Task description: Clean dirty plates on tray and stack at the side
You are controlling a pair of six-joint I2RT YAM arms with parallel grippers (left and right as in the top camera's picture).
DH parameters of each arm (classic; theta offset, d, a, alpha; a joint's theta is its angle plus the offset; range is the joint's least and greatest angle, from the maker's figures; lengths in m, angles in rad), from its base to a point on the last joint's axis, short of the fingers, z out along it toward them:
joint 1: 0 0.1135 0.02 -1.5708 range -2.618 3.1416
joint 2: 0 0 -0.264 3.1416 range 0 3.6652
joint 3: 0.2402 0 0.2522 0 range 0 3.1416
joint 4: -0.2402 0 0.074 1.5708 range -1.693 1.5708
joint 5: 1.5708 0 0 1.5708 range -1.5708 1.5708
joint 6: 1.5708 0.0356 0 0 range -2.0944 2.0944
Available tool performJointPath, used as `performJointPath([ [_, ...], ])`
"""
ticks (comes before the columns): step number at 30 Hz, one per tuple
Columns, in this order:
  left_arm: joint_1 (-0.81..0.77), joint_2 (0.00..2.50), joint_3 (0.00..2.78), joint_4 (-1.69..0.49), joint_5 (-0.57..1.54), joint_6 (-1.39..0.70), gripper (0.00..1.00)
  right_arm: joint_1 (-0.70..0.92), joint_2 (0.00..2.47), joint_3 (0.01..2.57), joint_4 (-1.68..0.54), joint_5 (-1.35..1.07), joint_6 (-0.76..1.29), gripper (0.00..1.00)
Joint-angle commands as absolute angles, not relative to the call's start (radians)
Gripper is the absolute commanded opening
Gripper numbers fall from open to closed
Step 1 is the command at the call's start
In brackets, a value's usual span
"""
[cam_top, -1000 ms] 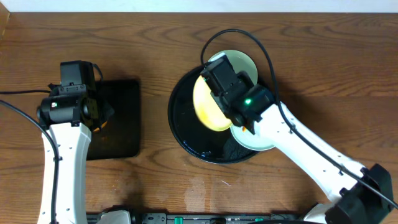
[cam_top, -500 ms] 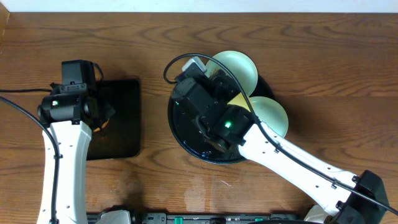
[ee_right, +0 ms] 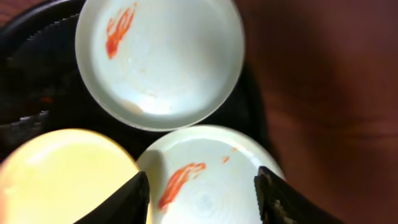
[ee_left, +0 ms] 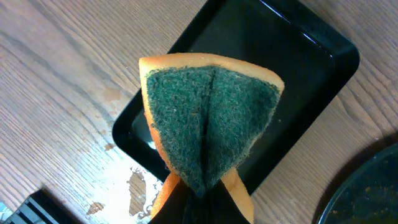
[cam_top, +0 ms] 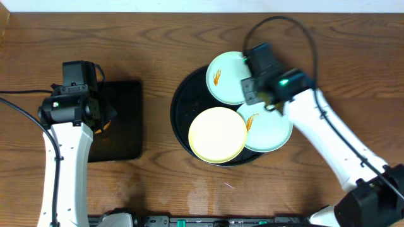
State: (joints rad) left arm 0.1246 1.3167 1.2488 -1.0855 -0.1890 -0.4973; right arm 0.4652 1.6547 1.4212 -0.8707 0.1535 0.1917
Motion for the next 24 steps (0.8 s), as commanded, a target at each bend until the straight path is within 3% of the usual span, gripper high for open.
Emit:
performJointPath([
  [1, 0.130, 1.321, 1.247, -1.088, -0.195, -0.491, 0.08, 0.421, 1.679, 1.398, -0.895, -0.191, 0.252, 0.56],
  [5, 0.130, 1.321, 1.247, -1.088, -0.195, -0.491, 0.08, 0.424, 1.699, 1.375, -0.939, -0.262, 0.318, 0.57],
  [9, 0.130, 1.321, 1.247, -1.089, -0.195, -0.491, 0.08, 0.471, 1.702, 1.361, -1.004, -0.096, 0.496, 0.70],
  [13, 0.130, 1.321, 1.247, -1.093, -0.195, -0.491, 0.08, 0.523, 1.702, 1.304, -0.997, 0.072, 0.590, 0.70],
  [24, 0.130, 1.321, 1.247, -1.097, -0.195, -0.491, 0.08, 0.594, 1.702, 1.165, -0.863, -0.016, 0.651, 0.66],
])
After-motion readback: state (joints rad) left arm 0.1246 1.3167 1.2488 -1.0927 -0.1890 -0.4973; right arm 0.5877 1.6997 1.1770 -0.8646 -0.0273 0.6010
